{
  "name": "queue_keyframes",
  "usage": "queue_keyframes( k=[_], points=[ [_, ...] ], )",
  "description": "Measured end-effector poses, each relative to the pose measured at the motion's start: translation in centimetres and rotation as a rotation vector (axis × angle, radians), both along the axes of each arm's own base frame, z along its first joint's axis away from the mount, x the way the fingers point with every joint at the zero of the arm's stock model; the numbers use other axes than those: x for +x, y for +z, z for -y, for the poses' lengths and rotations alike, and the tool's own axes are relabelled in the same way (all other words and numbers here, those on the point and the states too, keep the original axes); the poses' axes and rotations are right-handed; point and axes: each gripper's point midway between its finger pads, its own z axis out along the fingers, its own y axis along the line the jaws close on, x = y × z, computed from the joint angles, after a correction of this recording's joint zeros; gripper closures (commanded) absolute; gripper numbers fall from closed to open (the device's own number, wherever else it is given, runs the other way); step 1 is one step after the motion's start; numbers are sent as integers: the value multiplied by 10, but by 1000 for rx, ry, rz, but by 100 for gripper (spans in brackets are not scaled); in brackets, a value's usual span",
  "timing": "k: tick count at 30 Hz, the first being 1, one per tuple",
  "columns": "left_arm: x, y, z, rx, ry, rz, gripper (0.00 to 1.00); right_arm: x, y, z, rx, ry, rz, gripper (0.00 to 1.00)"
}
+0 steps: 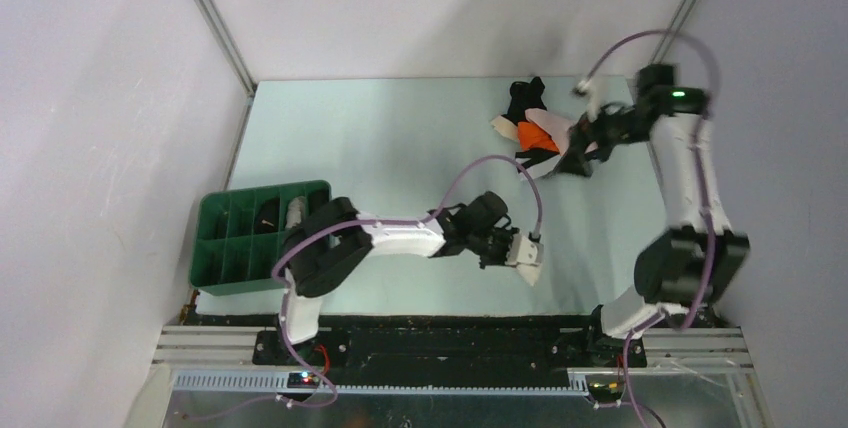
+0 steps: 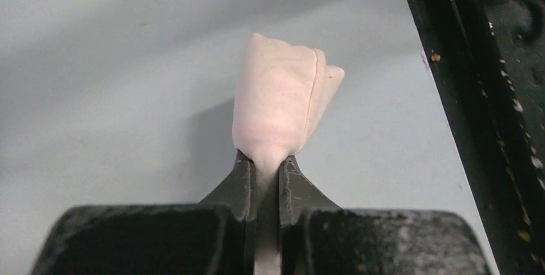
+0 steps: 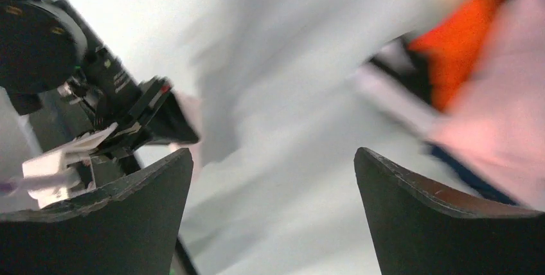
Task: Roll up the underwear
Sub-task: Pick up the underwear from the center of the board.
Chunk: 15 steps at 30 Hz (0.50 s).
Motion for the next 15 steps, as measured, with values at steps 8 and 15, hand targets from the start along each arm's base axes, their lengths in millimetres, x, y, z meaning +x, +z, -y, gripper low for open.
queue_keyframes(
  k=[8,15],
  points=[
    [54,116,-73,-12,127,53,100,-37,164,36,162,-352,364,1],
    [102,174,-223,115,379,164,100,-62,96,14,261,-437,81,1]
  ],
)
